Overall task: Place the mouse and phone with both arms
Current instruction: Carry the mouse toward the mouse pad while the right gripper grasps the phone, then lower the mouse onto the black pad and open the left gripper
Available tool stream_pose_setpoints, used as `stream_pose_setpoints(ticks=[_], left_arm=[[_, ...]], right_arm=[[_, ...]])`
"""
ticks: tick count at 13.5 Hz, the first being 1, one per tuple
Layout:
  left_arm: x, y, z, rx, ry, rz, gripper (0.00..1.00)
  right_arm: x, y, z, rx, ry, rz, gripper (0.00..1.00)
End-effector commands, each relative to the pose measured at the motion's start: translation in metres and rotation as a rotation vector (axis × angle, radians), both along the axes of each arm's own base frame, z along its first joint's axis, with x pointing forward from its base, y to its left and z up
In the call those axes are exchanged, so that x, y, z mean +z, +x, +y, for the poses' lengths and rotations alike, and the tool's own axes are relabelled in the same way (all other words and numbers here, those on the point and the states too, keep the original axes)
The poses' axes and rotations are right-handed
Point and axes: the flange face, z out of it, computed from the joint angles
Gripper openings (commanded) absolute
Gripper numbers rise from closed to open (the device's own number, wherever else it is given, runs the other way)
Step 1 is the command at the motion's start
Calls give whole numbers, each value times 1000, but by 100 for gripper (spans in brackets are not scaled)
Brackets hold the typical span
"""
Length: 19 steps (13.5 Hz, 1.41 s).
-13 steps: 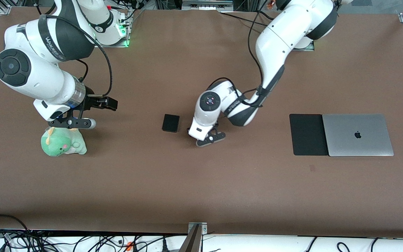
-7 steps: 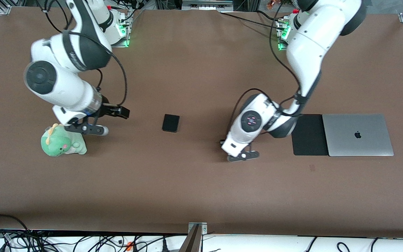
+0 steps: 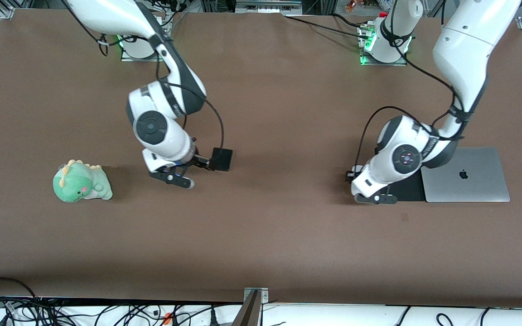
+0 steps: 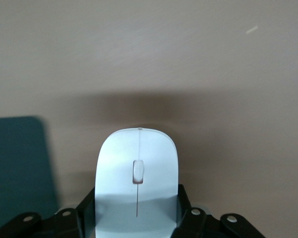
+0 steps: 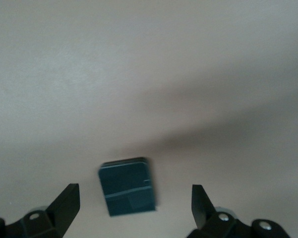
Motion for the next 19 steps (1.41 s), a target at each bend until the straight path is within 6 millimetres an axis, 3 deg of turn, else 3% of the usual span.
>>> stream_pose_setpoints(ticks=[1, 4, 7, 10, 13, 16, 17, 19], left_arm=[[12, -25, 47, -101, 26, 11, 56], [7, -26, 85, -144, 12, 28, 56], [1, -26, 105, -164, 4, 35, 58], [-3, -26, 111, -164, 3, 38, 62], [-8, -24, 118, -151, -3, 37, 87], [-7, -22, 120, -147, -3, 35, 100], [0, -18, 122, -144, 0, 25, 100], [34, 2, 123, -135, 18, 7, 100]], right_arm=[[-32, -7, 33, -14, -1, -37, 100], [-63, -21, 49, 47, -37, -52, 100], [-81, -34, 52, 129, -106, -62, 100], [-99, -49, 52, 163, -122, -70, 100], [-111, -65, 55, 186, -127, -62, 100], [-122, -74, 50, 207, -137, -67, 100], [-123, -76, 50, 211, -139, -67, 100], [-124, -78, 51, 219, -140, -62, 77]])
